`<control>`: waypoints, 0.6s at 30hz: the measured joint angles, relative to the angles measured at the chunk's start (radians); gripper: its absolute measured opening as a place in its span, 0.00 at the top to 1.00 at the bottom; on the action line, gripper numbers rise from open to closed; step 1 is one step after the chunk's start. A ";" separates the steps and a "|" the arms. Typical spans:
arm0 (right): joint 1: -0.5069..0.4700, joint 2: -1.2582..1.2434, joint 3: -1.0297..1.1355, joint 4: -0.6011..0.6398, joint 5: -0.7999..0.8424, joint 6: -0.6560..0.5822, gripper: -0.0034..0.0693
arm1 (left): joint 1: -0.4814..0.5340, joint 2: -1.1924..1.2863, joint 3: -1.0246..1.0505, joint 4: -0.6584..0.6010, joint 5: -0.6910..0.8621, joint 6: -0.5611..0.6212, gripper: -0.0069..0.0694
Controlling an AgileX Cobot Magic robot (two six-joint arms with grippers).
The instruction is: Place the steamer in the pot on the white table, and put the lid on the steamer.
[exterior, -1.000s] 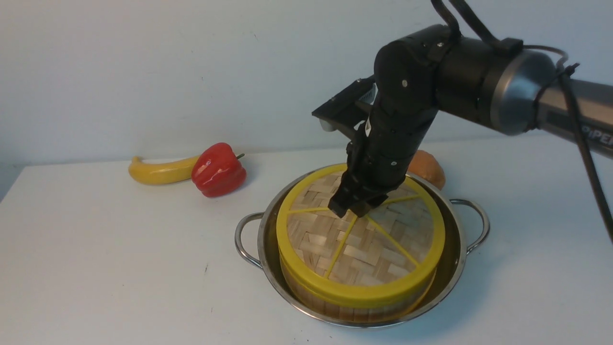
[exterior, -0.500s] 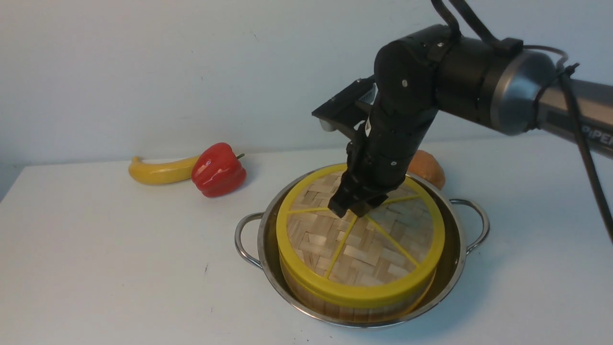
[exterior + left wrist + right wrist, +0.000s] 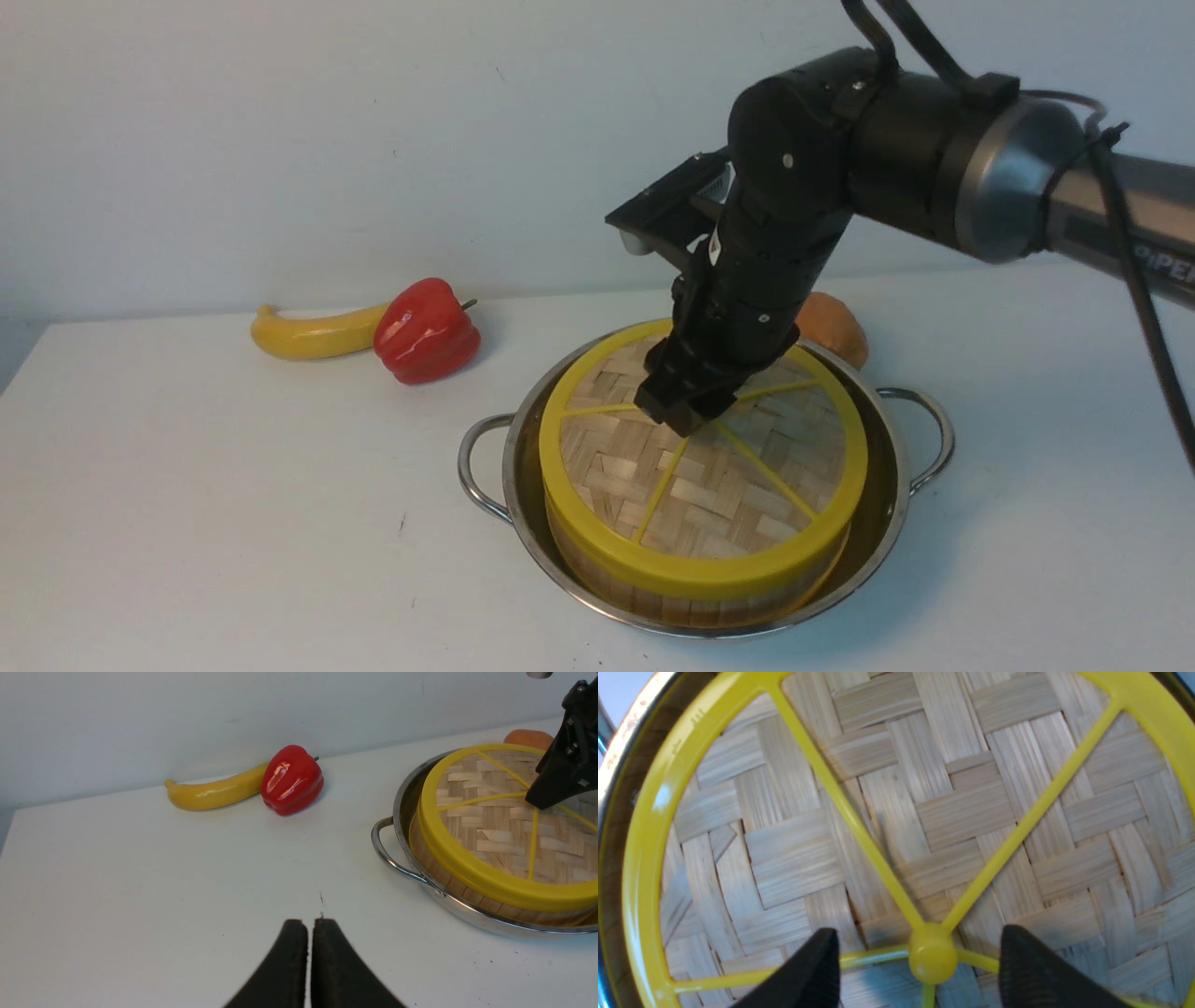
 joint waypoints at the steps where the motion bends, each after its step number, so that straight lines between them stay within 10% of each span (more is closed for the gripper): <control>1: 0.000 0.000 0.000 0.000 0.000 0.002 0.28 | 0.000 0.000 0.000 0.000 0.000 0.000 0.90; 18: 0.000 -0.231 -0.237 -0.004 0.022 0.051 0.22 | 0.000 0.000 0.000 0.001 0.000 0.000 0.90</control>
